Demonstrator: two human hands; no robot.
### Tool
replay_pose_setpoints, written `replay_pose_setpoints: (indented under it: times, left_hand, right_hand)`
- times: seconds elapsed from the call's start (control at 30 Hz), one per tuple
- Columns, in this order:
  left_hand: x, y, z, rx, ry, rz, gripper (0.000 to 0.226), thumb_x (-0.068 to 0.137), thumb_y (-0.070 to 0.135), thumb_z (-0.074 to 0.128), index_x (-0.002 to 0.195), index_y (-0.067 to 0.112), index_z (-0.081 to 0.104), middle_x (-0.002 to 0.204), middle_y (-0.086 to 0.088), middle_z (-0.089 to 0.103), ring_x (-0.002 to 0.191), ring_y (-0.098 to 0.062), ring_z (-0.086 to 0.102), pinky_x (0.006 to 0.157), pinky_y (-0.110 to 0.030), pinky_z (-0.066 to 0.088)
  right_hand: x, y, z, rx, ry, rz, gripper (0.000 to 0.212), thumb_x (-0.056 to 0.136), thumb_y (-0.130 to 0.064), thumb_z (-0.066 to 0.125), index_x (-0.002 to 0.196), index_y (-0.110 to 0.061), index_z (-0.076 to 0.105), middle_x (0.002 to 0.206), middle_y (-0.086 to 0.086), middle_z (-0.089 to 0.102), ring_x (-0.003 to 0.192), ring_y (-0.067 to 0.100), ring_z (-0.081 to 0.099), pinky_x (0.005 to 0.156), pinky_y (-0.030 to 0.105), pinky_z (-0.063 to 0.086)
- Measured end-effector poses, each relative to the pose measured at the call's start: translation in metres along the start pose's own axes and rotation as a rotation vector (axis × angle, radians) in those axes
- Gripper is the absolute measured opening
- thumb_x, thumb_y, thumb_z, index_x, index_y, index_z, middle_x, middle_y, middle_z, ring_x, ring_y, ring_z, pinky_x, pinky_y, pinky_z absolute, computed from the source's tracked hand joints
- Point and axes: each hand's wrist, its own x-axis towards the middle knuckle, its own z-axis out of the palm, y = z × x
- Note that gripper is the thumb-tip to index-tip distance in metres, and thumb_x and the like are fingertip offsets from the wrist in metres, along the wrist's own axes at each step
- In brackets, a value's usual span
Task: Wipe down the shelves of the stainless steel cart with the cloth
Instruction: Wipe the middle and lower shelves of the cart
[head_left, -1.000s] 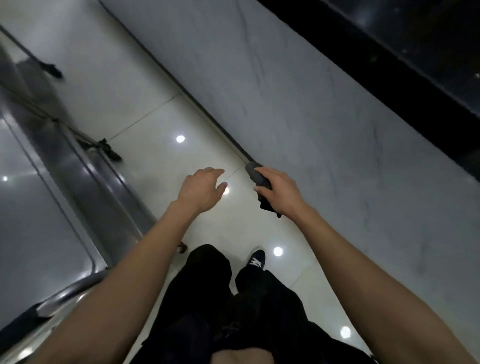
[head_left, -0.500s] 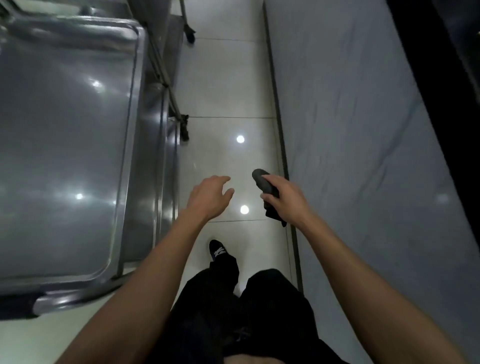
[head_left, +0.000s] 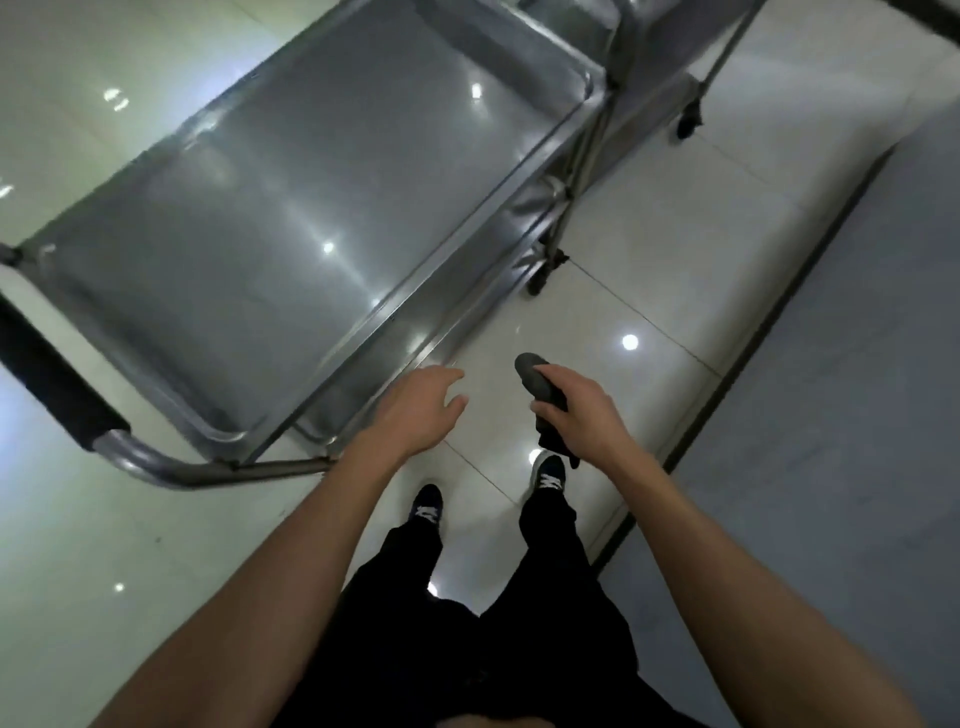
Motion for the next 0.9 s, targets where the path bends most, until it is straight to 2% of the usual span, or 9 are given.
replay_pose_setpoints:
  times: [0.1,0.23,0.33,0.43,0.57,0.73,0.9]
  left_hand:
    - [-0.013,0.005,0.009,-0.090,0.071,-0.177,0.042,0.099,0.037,0.052,0.138,0.022,0.056,0.134,-0.002,0.060,0.123,-0.026,0.055,0.097,-0.039,0.047]
    - [-0.037,0.017,0.030,-0.168,0.138,-0.324,0.041,0.099,0.037,0.051,0.137,0.022,0.057,0.135,-0.003,0.061,0.120,-0.026,0.058,0.095,-0.039,0.050]
    - [-0.056,0.018,0.045,-0.223,0.194,-0.435,0.038,0.100,0.041,0.050,0.131,0.022,0.059,0.132,-0.004,0.062,0.116,-0.024,0.058,0.092,-0.038,0.049]
    - [-0.072,0.016,0.056,-0.291,0.242,-0.538,0.045,0.101,0.042,0.048,0.144,0.028,0.051,0.146,0.001,0.053,0.131,-0.020,0.050,0.103,-0.039,0.045]
    - [-0.080,0.014,0.071,-0.345,0.288,-0.587,0.046,0.102,0.041,0.047,0.146,0.025,0.049,0.150,0.000,0.049,0.134,-0.022,0.046,0.106,-0.037,0.041]
    - [-0.070,0.012,0.089,-0.426,0.327,-0.594,0.045,0.102,0.039,0.048,0.144,0.023,0.050,0.149,-0.002,0.049,0.134,-0.022,0.047,0.108,-0.038,0.040]
    - [-0.054,0.014,0.099,-0.456,0.362,-0.672,0.046,0.101,0.040,0.049,0.144,0.024,0.051,0.149,0.000,0.050,0.133,-0.021,0.048,0.107,-0.039,0.041]
  right_hand:
    - [0.029,0.012,-0.011,-0.030,-0.146,-0.095,0.045,0.093,-0.032,0.065,0.136,-0.032,0.052,0.128,-0.011,0.061,0.110,0.016,0.060,0.094,0.047,0.050]
    - [0.055,0.014,-0.020,-0.106,-0.290,-0.181,0.047,0.094,-0.033,0.064,0.139,-0.030,0.052,0.128,-0.007,0.062,0.107,0.018,0.060,0.092,0.041,0.050]
    - [0.064,0.006,-0.019,-0.130,-0.363,-0.238,0.045,0.092,-0.034,0.064,0.136,-0.033,0.052,0.122,-0.007,0.064,0.105,0.018,0.061,0.093,0.041,0.050]
    - [0.071,-0.003,-0.010,-0.168,-0.438,-0.323,0.037,0.090,-0.035,0.062,0.126,-0.037,0.054,0.106,-0.012,0.066,0.096,0.015,0.063,0.089,0.044,0.052]
    - [0.073,-0.015,-0.003,-0.275,-0.482,-0.423,0.026,0.092,-0.032,0.061,0.117,-0.033,0.055,0.099,-0.012,0.063,0.089,0.014,0.060,0.084,0.044,0.053]
    - [0.080,-0.014,0.004,-0.335,-0.525,-0.468,0.036,0.091,-0.037,0.061,0.126,-0.033,0.053,0.113,-0.010,0.063,0.097,0.018,0.061,0.088,0.045,0.052]
    - [0.106,-0.002,0.010,-0.323,-0.578,-0.501,0.040,0.091,-0.039,0.060,0.130,-0.035,0.051,0.117,-0.011,0.061,0.100,0.017,0.061,0.090,0.047,0.051]
